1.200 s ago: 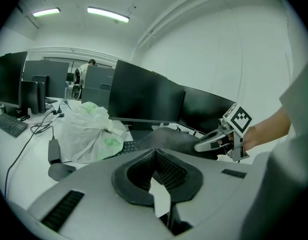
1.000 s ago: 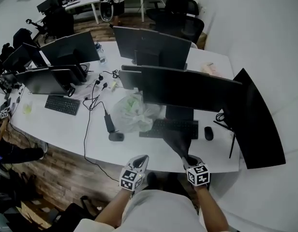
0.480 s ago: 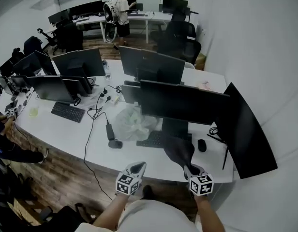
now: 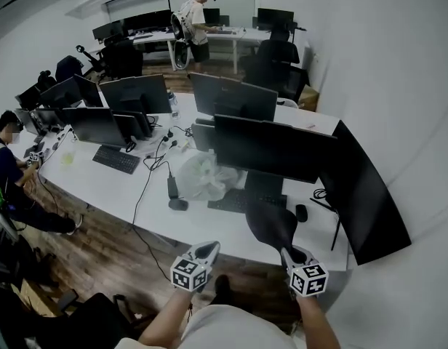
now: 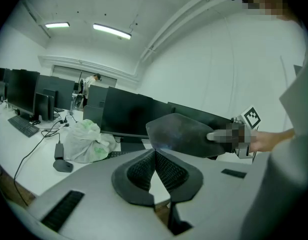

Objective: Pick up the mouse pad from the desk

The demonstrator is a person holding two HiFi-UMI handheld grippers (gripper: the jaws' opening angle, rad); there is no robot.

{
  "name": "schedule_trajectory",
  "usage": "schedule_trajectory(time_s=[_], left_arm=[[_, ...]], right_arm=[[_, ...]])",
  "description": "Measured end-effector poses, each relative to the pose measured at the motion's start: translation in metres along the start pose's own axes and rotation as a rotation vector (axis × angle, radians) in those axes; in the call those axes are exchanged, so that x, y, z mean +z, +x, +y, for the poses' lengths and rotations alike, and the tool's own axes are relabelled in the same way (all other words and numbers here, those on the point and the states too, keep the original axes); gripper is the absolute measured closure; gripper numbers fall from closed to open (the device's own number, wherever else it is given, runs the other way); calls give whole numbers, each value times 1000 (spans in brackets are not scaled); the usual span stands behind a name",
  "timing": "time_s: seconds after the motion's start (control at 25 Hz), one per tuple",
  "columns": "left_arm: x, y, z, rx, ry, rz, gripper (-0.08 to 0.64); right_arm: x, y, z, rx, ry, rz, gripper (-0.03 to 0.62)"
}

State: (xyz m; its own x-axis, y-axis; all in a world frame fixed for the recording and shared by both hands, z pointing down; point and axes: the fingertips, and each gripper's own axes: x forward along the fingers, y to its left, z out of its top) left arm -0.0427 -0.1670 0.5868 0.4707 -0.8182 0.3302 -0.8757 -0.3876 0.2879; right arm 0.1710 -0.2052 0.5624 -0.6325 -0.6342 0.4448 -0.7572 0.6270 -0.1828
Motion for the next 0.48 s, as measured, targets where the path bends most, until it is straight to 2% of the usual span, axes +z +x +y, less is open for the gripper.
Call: schedule_trajectory(time_s=[0.16, 0.28, 0.48], left_arm=[[0, -18, -21, 12, 21, -13, 543], [-1, -33, -30, 42, 16, -25, 543], [6, -57, -50, 51, 34, -45, 543]], right_arm=[[-3, -28, 3, -14, -39, -24, 546], [-9, -45, 8, -6, -27, -41, 546], [-11, -64, 15, 12, -13, -67, 546]])
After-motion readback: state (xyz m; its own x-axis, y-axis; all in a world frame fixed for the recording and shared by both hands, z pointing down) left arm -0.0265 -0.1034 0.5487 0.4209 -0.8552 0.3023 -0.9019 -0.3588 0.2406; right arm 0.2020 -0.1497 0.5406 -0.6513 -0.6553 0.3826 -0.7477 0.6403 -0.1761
